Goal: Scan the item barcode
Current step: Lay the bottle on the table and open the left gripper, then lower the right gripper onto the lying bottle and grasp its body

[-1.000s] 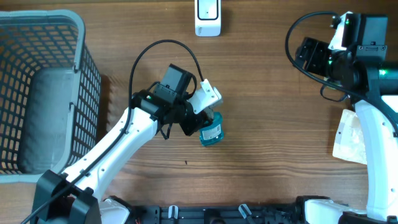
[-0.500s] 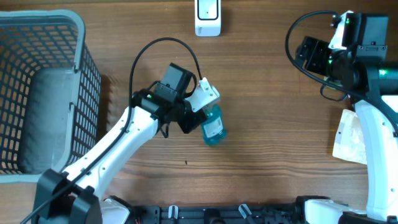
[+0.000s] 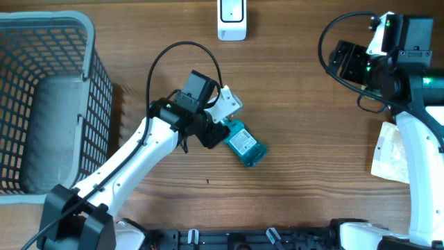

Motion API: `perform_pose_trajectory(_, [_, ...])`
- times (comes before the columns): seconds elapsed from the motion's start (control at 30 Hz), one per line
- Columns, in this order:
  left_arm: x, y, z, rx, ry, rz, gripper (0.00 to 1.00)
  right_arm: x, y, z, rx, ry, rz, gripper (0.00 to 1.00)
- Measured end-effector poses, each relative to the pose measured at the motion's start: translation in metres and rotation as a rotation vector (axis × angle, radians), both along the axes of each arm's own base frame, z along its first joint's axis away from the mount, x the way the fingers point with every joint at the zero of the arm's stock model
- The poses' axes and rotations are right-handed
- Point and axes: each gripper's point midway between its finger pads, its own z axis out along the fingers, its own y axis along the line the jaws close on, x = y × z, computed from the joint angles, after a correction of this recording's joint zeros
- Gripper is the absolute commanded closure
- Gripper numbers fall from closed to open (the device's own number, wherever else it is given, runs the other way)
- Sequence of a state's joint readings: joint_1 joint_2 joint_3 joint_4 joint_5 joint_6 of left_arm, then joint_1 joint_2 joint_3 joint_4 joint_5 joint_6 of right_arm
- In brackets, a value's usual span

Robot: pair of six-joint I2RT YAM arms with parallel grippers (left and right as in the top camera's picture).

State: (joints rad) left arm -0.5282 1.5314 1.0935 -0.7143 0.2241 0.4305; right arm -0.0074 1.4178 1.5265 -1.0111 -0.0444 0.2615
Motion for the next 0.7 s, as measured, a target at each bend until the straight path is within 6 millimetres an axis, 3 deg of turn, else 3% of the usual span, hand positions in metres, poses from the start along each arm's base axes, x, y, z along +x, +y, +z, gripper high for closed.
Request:
perform_pose_trajectory(0.17, [0.013,0.009,0.010,0.012,-0.020,0.149,0.00,-0.013,0.018,-0.032,0.019,0.145,0.149,0.00])
perform_pose_trajectory(0.3, [0.029,0.018,0.046,-0.024,-0.112,0.308,0.00,-0.016,0.041,-0.065,0.046,0.264,0.308,0.00])
perform_pose_trajectory(0.5, [0.039,0.052,0.111,-0.106,-0.282,0.605,0.00,-0.023,0.091,-0.075,0.076,0.281,0.544,0.00])
perform_pose_trajectory(0.6, [0.039,0.067,0.128,-0.143,-0.325,0.722,0.00,-0.030,0.114,-0.078,0.077,0.281,0.623,0.00])
perform_pose_trajectory(0.7, [0.039,0.080,0.140,-0.176,-0.358,0.835,0.00,-0.040,0.137,-0.098,0.053,0.300,0.682,0.00])
